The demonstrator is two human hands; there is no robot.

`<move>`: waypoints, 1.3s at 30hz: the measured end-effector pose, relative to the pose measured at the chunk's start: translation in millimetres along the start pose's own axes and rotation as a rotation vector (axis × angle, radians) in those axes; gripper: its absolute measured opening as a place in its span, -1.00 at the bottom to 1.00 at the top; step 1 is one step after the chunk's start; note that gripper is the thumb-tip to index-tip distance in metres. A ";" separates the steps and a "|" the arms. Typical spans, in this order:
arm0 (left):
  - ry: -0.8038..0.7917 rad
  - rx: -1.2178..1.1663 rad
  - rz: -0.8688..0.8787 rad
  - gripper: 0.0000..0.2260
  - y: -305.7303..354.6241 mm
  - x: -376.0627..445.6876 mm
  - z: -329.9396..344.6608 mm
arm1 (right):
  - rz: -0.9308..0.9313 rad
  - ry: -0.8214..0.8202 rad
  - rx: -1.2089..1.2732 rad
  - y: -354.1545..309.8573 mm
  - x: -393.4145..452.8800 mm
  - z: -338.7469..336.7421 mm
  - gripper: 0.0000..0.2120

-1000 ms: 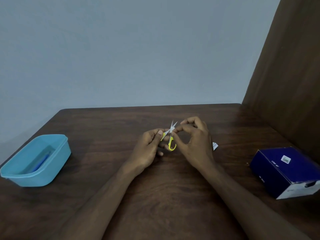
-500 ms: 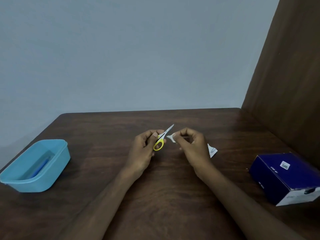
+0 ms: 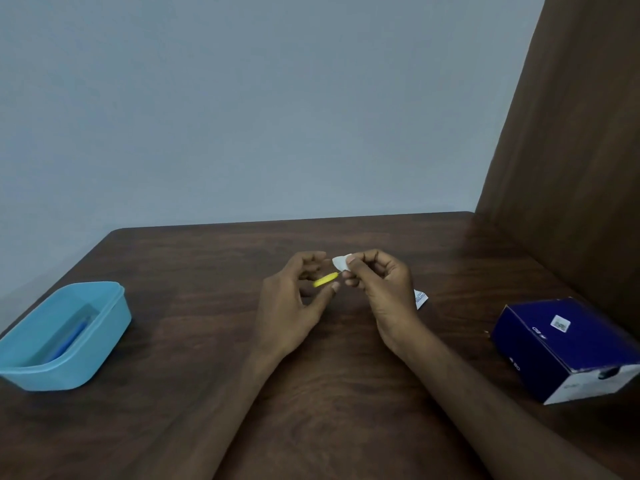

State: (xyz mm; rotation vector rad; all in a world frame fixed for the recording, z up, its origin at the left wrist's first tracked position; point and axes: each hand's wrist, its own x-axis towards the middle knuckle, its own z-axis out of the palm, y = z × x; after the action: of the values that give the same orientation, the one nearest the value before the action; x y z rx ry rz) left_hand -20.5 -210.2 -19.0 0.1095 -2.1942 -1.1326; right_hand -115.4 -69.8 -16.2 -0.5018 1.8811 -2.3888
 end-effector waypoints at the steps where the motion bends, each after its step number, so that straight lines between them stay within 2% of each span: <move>1: 0.007 -0.019 -0.018 -0.69 1.1 0.4 -0.1 | -0.018 0.007 -0.021 0.2 1.0 -0.8 -0.89; 3: 0.039 -0.024 -0.029 -0.85 0.5 1.8 -0.4 | -0.082 0.012 -0.090 0.5 2.9 -3.1 -0.86; 5: 0.038 -0.005 -0.049 -0.85 -3.1 3.2 0.7 | -0.166 -0.007 -0.184 -0.3 3.0 -5.0 -0.88; 11: -0.124 0.001 -0.124 -0.91 -3.0 4.6 1.4 | -0.351 -0.120 -0.300 -0.9 -0.1 -6.7 -0.89; 15: -0.177 -0.011 -0.137 -0.92 -1.3 5.0 -0.8 | -0.344 -0.164 -0.285 -0.9 -1.1 -7.1 -0.87; 18: -0.097 -0.017 -0.172 -0.94 -4.2 6.3 1.0 | -0.290 -0.151 -0.210 -1.9 0.5 -4.9 -0.81; 22: -0.009 0.009 -0.171 -0.87 -10.9 6.0 2.5 | -0.188 -0.134 -0.074 -4.3 2.9 -2.9 -0.85; 28: 0.104 0.099 -0.169 -0.83 -10.1 6.0 0.9 | -0.208 -0.196 -0.120 -2.8 -0.2 -0.4 -0.84; 35: 0.035 0.105 -0.092 -0.92 -3.9 4.1 4.1 | -0.155 -0.125 -0.112 1.3 0.3 0.4 -0.88; 39: 0.046 0.248 0.004 -0.89 -4.7 2.8 7.1 | -0.147 -0.127 -0.106 1.5 1.2 -1.0 -0.90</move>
State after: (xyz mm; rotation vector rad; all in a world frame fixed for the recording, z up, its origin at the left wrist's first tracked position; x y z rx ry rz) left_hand -27.9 -209.1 -24.0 0.2351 -2.2830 -0.8431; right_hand -117.1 -69.5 -17.5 -0.8060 1.9869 -2.2882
